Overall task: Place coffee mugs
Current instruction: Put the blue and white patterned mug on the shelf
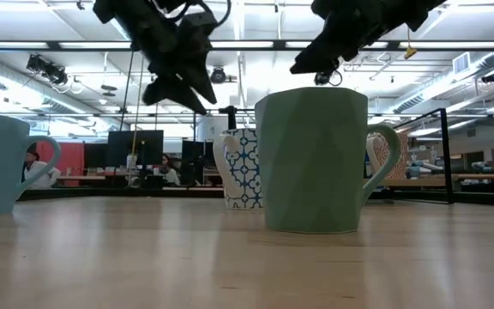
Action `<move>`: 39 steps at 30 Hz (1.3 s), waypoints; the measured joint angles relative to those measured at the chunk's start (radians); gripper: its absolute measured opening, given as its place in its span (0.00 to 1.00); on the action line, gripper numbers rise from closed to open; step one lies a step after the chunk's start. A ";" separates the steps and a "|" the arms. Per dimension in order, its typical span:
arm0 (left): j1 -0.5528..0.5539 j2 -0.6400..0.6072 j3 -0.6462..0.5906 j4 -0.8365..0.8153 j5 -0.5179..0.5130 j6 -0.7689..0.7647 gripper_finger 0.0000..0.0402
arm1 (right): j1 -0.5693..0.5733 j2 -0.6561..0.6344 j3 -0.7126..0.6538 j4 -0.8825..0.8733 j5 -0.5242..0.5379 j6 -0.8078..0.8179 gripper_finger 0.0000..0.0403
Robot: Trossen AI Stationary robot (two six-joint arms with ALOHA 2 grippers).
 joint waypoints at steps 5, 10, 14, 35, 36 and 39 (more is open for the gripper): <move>0.028 -0.025 0.002 -0.023 -0.001 0.164 0.38 | 0.045 0.000 0.000 0.064 -0.025 -0.041 0.50; 0.064 -0.023 0.000 -0.044 0.000 0.235 0.38 | 0.078 0.023 0.000 0.103 -0.055 -0.041 0.49; 0.085 -0.022 0.000 -0.056 -0.001 0.258 0.38 | 0.095 0.091 0.000 0.133 -0.098 -0.043 0.49; 0.088 -0.022 0.000 -0.071 0.000 0.263 0.38 | 0.092 0.392 0.000 0.227 -0.085 -0.224 0.49; 0.088 -0.022 0.000 -0.070 0.000 0.263 0.38 | 0.092 0.396 0.000 0.230 -0.082 -0.224 0.49; 0.088 -0.022 0.000 -0.070 0.000 0.263 0.38 | 0.092 0.402 0.001 0.230 -0.081 -0.226 0.48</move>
